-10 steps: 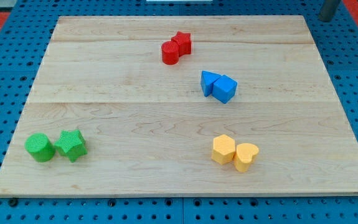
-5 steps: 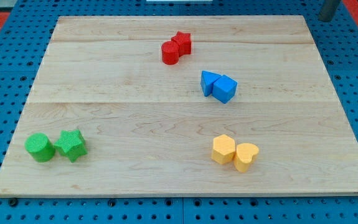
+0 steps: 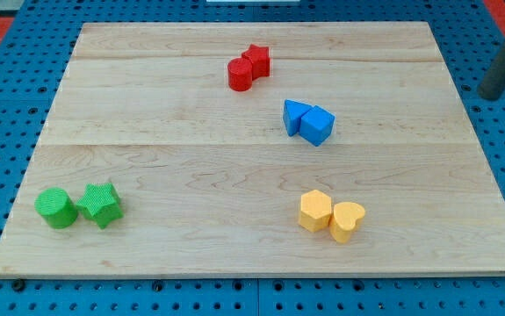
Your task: Slide yellow hexagon to top left
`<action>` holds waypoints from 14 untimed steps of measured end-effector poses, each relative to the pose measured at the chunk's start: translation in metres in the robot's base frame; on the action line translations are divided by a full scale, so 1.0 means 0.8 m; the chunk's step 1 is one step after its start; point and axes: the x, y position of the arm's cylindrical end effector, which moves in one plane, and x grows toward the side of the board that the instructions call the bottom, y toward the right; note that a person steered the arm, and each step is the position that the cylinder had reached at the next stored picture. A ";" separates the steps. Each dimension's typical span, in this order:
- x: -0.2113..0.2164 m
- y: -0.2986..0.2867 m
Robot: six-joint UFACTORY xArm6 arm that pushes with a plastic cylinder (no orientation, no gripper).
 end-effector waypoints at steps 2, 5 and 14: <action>0.019 0.010; 0.019 0.017; 0.227 -0.032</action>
